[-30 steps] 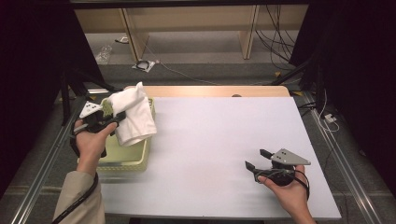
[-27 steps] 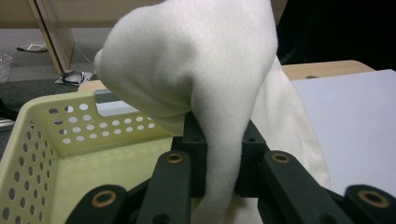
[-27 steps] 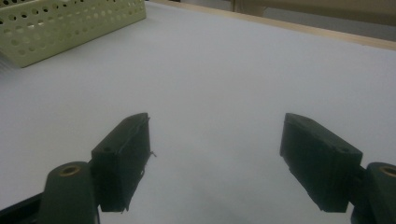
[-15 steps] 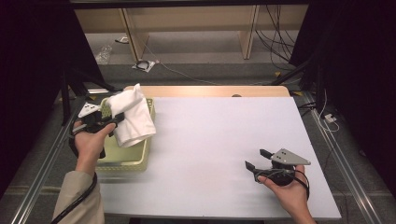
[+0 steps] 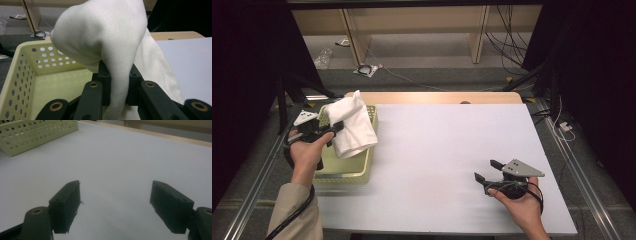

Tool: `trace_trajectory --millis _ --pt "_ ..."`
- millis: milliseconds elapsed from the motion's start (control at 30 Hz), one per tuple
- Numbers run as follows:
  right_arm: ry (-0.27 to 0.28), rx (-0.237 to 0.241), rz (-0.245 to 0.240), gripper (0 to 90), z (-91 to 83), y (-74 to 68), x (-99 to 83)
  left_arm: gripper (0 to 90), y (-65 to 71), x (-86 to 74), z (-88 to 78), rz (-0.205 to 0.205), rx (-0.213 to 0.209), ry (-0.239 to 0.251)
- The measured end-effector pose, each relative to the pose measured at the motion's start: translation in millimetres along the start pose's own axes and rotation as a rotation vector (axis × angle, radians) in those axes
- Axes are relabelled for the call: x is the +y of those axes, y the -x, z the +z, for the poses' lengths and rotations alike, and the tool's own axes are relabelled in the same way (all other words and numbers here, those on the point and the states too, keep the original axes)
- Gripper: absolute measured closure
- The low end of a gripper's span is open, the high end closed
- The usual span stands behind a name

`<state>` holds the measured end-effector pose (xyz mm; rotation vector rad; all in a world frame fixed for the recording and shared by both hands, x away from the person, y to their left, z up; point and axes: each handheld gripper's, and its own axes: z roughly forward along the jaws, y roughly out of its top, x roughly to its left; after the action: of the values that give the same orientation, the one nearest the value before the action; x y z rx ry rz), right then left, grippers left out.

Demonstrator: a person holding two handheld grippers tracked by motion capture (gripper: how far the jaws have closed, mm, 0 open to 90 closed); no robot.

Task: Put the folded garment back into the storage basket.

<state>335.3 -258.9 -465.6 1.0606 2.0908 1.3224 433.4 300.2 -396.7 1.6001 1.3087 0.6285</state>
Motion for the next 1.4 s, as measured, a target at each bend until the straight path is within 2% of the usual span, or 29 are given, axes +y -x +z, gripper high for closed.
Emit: trace_trajectory --millis 300,600,733,933,1200,1400 --pt "0.0 -0.001 0.0 25.3 -0.1 0.2 -0.1 78.3 -4.6 -0.9 -0.5 -0.01 0.006 -0.006" --pt "0.005 0.001 0.0 25.3 0.3 0.1 -0.2 78.3 -11.1 -6.0 4.0 -0.022 0.007 -0.046" --pt "0.002 0.0 -0.001 25.3 0.1 0.2 0.0 78.0 -16.4 -10.7 10.5 -0.019 -0.003 -0.104" --pt "-0.002 -0.003 0.0 25.3 -0.4 -0.6 0.5 77.9 -23.9 -19.1 24.2 -0.006 0.031 -0.199" --pt "0.004 -0.007 0.004 25.2 0.1 0.2 0.2 77.5 -30.2 -22.1 32.1 0.006 0.057 -0.263" --pt "-0.002 -0.01 0.004 25.3 -0.5 0.5 0.4 77.3 -33.0 -24.0 35.0 0.023 0.066 -0.284"
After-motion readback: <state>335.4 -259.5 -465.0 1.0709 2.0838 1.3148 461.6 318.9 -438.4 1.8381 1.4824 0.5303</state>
